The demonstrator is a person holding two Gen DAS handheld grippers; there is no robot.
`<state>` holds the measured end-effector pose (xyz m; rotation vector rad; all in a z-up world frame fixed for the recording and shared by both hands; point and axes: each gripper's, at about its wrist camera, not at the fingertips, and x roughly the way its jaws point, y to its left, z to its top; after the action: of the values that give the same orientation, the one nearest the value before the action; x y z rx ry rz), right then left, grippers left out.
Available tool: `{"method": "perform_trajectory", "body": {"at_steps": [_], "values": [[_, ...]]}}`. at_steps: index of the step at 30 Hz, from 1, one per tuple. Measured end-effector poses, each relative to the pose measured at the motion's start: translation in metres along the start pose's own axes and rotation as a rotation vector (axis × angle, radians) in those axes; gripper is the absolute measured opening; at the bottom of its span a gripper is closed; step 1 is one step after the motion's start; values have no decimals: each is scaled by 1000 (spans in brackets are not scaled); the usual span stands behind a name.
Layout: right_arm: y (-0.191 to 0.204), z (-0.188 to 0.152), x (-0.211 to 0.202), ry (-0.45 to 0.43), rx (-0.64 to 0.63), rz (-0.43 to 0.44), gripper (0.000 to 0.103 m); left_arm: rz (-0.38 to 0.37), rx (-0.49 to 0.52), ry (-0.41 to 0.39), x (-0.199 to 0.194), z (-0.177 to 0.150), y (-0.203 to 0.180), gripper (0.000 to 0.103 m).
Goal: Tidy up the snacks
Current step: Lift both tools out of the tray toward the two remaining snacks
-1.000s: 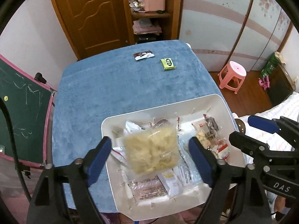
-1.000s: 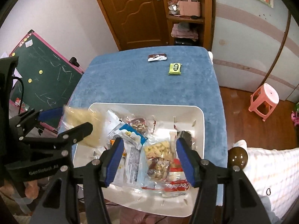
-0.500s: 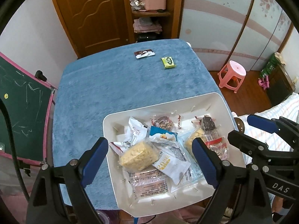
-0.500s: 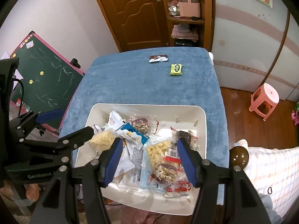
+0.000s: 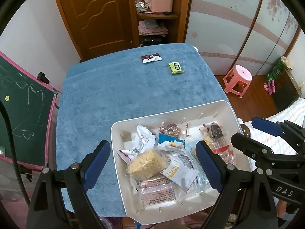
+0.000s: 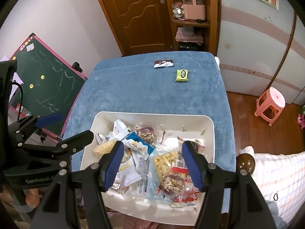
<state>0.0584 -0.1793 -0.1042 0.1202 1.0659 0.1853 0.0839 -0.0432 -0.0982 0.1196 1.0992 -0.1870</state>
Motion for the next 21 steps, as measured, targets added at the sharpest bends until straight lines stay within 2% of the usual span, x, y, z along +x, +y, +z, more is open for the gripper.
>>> {"method": "perform_trajectory", "body": {"at_steps": [2, 6, 13, 15, 18, 21], "values": [[0, 1, 0, -8, 5, 11, 65, -1, 1, -2, 0, 2, 1, 90], [1, 4, -2, -28, 11, 12, 72, 2, 4, -4, 2, 5, 3, 90], [0, 12, -1, -41, 22, 13, 73, -14, 4, 30, 8, 9, 5, 91], [0, 15, 0, -42, 27, 14, 73, -13, 6, 24, 9, 10, 6, 93], [-2, 17, 0, -44, 36, 23, 73, 5, 4, 9, 9, 14, 10, 102], [-3, 22, 0, -50, 41, 19, 73, -4, -15, 9, 11, 19, 18, 102]]}}
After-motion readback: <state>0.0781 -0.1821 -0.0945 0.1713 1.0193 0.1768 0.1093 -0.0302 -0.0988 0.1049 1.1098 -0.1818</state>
